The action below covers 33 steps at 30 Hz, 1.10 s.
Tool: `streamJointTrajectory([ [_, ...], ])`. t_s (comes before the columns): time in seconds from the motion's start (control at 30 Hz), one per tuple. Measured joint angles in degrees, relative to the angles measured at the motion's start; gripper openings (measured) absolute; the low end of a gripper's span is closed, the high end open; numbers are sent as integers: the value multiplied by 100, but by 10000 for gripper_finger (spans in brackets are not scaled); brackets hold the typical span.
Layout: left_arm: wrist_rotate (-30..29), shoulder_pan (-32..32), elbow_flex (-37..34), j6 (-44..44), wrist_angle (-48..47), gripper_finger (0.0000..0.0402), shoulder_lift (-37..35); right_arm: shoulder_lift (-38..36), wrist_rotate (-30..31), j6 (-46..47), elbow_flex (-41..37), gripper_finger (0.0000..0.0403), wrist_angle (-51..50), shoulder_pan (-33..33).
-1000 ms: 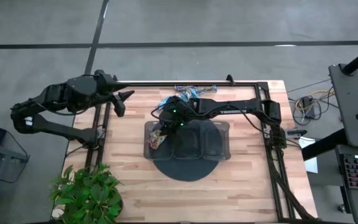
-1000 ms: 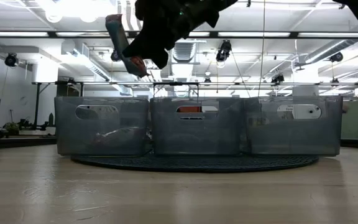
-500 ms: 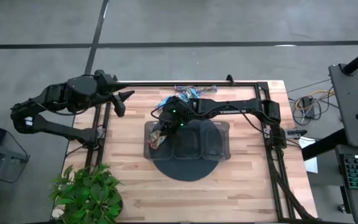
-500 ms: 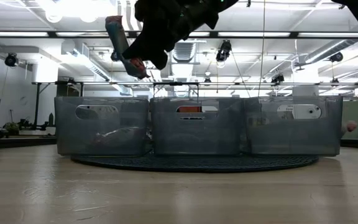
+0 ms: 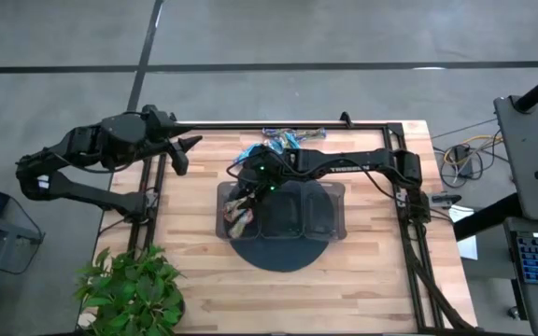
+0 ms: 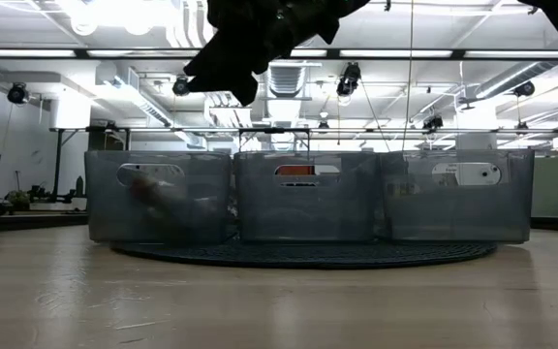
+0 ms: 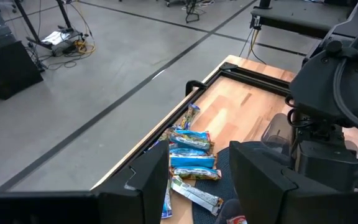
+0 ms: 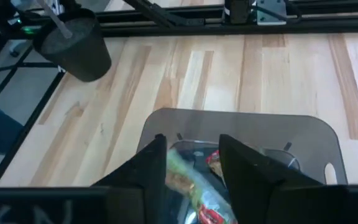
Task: Pick and place Granola Bars by type
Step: Put the red granola bar into the left black bin
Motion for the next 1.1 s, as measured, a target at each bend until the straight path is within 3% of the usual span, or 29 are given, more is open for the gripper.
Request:
streamJointTrajectory([
  [0.47,0,0,0,9,0,151,0,-56,10,408,-2,182,-4,-49],
  [0.7,0,1,0,28,-15,151,3,-796,55,504,-2,192,-433,-235],
  [0.87,0,1,0,312,-12,151,52,-1595,772,18,-2,152,-935,-359],
  [1.1,3,2,0,647,27,151,186,-2634,1774,-313,-31,59,-1848,-582],
])
